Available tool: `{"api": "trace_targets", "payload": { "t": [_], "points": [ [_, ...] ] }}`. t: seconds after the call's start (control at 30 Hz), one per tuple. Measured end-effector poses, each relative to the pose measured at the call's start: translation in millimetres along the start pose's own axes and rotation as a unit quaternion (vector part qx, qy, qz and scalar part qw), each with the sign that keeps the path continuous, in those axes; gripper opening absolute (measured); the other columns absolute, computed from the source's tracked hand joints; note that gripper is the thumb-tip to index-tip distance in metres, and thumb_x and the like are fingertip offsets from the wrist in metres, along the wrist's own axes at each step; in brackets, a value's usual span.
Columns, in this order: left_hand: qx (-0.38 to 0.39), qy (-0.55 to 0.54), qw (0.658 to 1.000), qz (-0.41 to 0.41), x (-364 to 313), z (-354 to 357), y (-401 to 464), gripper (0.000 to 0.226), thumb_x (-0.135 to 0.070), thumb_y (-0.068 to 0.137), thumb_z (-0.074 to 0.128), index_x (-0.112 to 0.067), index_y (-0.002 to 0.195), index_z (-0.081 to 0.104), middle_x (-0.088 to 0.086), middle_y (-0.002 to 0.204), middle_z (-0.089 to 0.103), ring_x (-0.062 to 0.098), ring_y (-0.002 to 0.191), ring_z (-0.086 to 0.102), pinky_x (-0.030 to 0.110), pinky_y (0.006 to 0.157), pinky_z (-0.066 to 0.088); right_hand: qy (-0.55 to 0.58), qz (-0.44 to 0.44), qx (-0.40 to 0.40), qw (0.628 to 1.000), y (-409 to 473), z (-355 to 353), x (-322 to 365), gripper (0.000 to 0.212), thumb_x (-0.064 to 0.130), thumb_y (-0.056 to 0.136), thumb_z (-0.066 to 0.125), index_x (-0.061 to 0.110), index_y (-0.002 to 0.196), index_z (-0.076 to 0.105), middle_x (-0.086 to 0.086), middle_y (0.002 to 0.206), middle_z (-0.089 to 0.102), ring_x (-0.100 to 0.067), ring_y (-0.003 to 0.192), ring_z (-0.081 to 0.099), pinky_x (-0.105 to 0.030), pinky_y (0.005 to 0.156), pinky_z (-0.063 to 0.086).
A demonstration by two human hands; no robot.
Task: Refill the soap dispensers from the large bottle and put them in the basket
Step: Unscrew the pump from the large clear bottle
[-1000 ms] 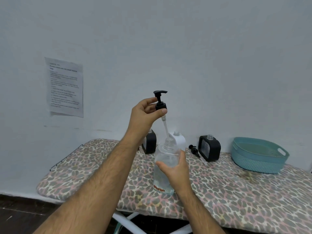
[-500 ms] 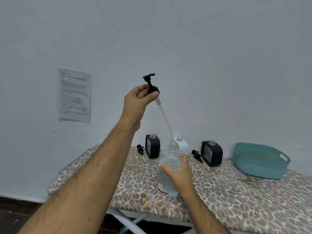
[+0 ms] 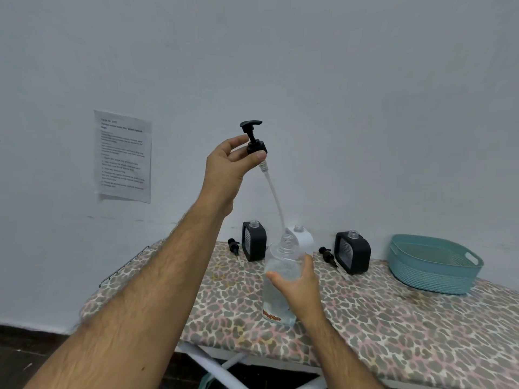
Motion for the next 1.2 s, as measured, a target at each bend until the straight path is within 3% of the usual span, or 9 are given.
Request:
{"api": "trace_targets", "payload": {
  "t": [0.2,0.37,0.57,0.67,0.77,0.9,1.07,1.2],
  "points": [
    [0.003,-0.003,1.000,0.019,-10.2,2.6,0.6,0.037,-0.010,0.085,0.077,-0.023,0.115,0.060,-0.017,0.092,0.077,-0.005,0.088,0.070,0.025,0.084,0.039,-0.006,-0.002,-0.003,1.000,0.7,0.5,-1.4,0.080,0.061,0.053,0.081,0.039,0.119,0.041,0.019,0.109,0.059,0.002,0.098,0.059,-0.019,0.075,0.052],
    [0.012,0.005,1.000,0.018,-7.5,5.6,-2.2,0.037,-0.010,0.085,0.078,-0.023,0.115,0.060,-0.015,0.093,0.078,-0.004,0.088,0.071,0.026,0.085,0.041,-0.007,-0.010,-0.004,1.000,0.4,-0.5,-0.2,0.079,0.061,0.053,0.080,0.040,0.118,0.041,0.023,0.107,0.058,0.005,0.095,0.058,-0.012,0.070,0.048],
    [0.051,0.024,0.998,-0.003,13.8,11.8,-14.3,0.048,-0.005,0.082,0.079,-0.016,0.124,0.060,-0.007,0.097,0.078,0.006,0.097,0.073,0.032,0.101,0.042,-0.011,-0.012,-0.006,1.000,-0.5,0.0,0.7,0.080,0.061,0.054,0.081,0.040,0.120,0.040,0.024,0.108,0.057,0.007,0.096,0.057,-0.011,0.070,0.047],
    [0.031,0.009,0.999,0.003,14.9,6.4,-11.6,0.042,-0.008,0.083,0.078,-0.022,0.118,0.060,-0.011,0.096,0.078,0.001,0.092,0.072,0.028,0.093,0.043,-0.008,-0.010,-0.007,1.000,1.4,-0.2,2.1,0.081,0.060,0.053,0.081,0.038,0.120,0.041,0.025,0.107,0.057,0.008,0.095,0.057,-0.009,0.069,0.046],
    [0.058,0.028,0.998,-0.006,24.8,12.8,-15.7,0.048,-0.001,0.082,0.078,-0.014,0.124,0.058,-0.006,0.098,0.079,0.008,0.096,0.073,0.027,0.097,0.046,-0.008,-0.006,-0.015,1.000,-0.2,-3.5,-0.5,0.080,0.060,0.054,0.081,0.040,0.120,0.041,0.027,0.106,0.057,0.013,0.093,0.056,-0.006,0.064,0.045],
    [0.036,0.017,0.999,-0.013,32.7,4.3,-14.7,0.046,-0.005,0.083,0.078,-0.017,0.123,0.059,-0.008,0.098,0.078,0.003,0.093,0.073,0.020,0.082,0.044,-0.007,-0.006,-0.009,1.000,0.3,-0.5,-0.1,0.079,0.059,0.055,0.082,0.041,0.119,0.041,0.026,0.107,0.057,0.010,0.095,0.056,-0.007,0.066,0.045],
    [0.038,0.040,0.998,-0.016,43.9,5.1,-20.3,0.047,-0.001,0.082,0.078,-0.014,0.123,0.059,-0.006,0.095,0.079,0.006,0.095,0.073,0.009,0.074,0.051,-0.006,0.000,-0.013,1.000,-1.1,-1.2,-1.5,0.077,0.057,0.055,0.082,0.042,0.118,0.041,0.025,0.107,0.058,0.008,0.096,0.057,-0.008,0.067,0.045],
    [-0.018,-0.010,1.000,-0.011,31.2,-13.8,-10.7,0.035,-0.008,0.085,0.076,-0.023,0.112,0.060,-0.014,0.091,0.078,-0.002,0.090,0.071,0.022,0.081,0.045,-0.004,-0.002,-0.007,1.000,1.0,-2.1,1.9,0.075,0.055,0.057,0.083,0.042,0.118,0.041,0.024,0.108,0.057,0.008,0.096,0.057,-0.008,0.066,0.045]
  ]
}}
Point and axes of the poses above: each hand's wrist, its own y-axis towards the middle knuckle, its own z-axis out of the palm, x = y × z, the point moved 7 cm from there along y, towards the middle knuckle
